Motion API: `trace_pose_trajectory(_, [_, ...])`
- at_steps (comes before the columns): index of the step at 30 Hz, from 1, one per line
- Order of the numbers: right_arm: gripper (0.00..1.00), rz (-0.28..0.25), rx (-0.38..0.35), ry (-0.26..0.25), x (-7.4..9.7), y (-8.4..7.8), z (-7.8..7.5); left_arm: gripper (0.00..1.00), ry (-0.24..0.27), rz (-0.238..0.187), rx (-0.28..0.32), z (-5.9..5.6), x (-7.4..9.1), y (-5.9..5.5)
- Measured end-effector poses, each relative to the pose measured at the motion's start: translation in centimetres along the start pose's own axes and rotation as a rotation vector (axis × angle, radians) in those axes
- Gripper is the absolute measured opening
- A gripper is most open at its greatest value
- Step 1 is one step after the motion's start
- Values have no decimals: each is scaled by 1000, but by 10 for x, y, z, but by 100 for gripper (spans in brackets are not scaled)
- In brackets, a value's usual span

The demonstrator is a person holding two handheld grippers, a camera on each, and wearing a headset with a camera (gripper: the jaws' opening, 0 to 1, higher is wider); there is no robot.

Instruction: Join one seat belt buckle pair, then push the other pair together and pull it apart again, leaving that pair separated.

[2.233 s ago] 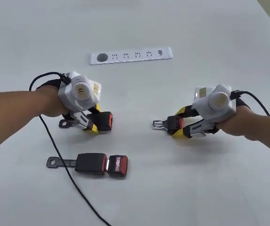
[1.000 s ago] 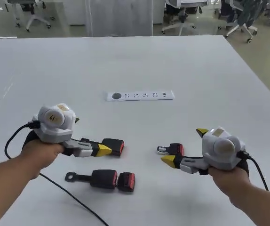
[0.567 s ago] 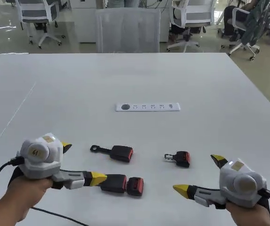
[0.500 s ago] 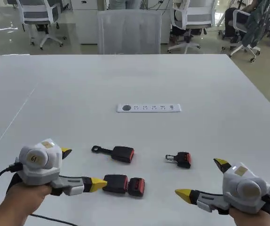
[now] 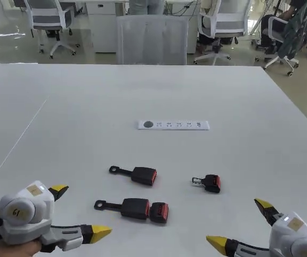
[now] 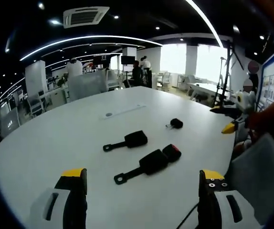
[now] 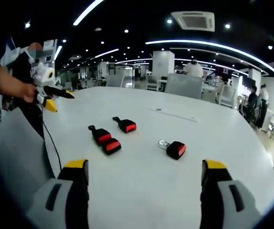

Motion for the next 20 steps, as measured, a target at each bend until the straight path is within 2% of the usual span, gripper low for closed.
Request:
trace_pose_trajectory(4, [100,9,-5,2,0,-2,4,100,20,-3,22,1,1,-2])
trace_pose_trajectory(6, [100,9,-13,4,-1,-2,4,100,12,-4,26,0,0,-2])
trace_pose_trajectory(9, [100,9,-10,-1,-3,0,3,100,5,6,3,-2,-2,-1])
trace_pose_trajectory(20, [100,17,1,2,-4,2,3,100,-7,-1,-11,-1,-1,5])
Point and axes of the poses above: the centre of the closed fingertips' face, and the gripper's own axes: x roughly backward along the fingers, z roughly to its left, y roughly out of its top, the point moved 2 cm from there along x, roughly backward along the fingers, and after that the axes turned 12 degrees about x, right-handed, at the moved point
